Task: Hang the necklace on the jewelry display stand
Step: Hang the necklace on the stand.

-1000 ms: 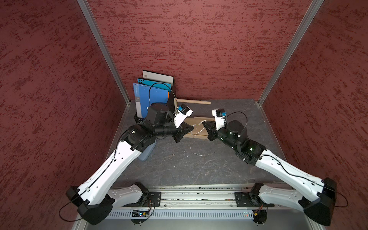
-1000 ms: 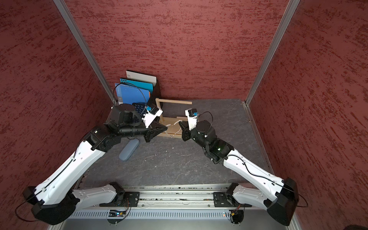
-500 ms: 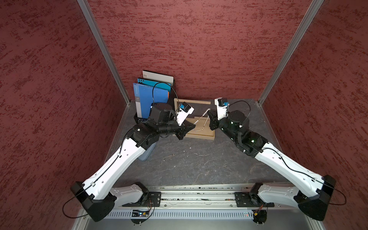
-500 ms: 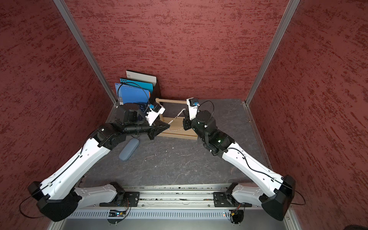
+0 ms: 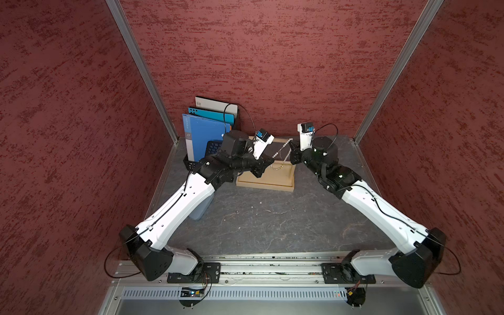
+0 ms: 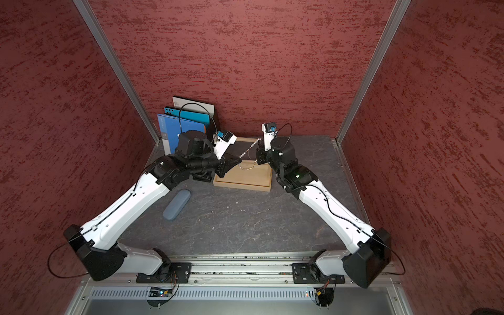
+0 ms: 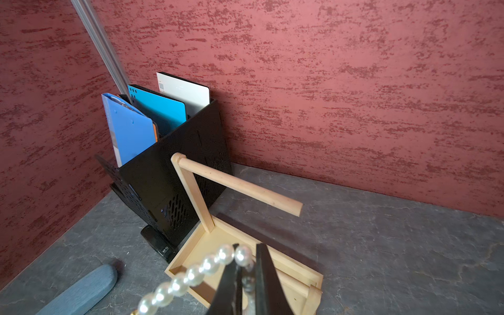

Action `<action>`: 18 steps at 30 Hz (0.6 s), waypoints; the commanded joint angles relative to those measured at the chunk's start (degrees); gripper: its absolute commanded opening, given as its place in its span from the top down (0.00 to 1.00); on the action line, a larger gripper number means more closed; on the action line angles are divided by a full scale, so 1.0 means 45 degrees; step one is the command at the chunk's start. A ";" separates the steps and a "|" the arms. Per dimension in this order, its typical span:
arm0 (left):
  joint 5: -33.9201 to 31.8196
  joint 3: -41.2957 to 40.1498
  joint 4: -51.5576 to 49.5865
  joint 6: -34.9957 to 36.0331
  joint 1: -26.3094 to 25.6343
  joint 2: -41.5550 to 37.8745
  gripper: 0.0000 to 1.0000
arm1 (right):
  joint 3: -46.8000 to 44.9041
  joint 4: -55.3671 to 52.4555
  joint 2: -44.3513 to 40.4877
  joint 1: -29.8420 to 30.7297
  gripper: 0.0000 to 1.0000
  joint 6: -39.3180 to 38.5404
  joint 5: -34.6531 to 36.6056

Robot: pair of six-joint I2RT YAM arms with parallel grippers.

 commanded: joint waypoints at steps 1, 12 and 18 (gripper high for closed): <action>-0.0147 0.0750 0.0592 0.0222 0.0093 0.0946 0.88 | 0.0619 0.0219 0.0545 -0.0526 1.00 0.0341 -0.0314; -0.0502 0.2933 0.1755 -0.0557 0.0461 0.4169 0.88 | 0.2741 0.0259 0.3412 -0.1781 1.00 0.0601 -0.0357; -0.0883 0.4130 0.1874 -0.0794 0.0594 0.5472 0.88 | 0.3939 0.0467 0.4828 -0.2095 1.00 0.0566 -0.0082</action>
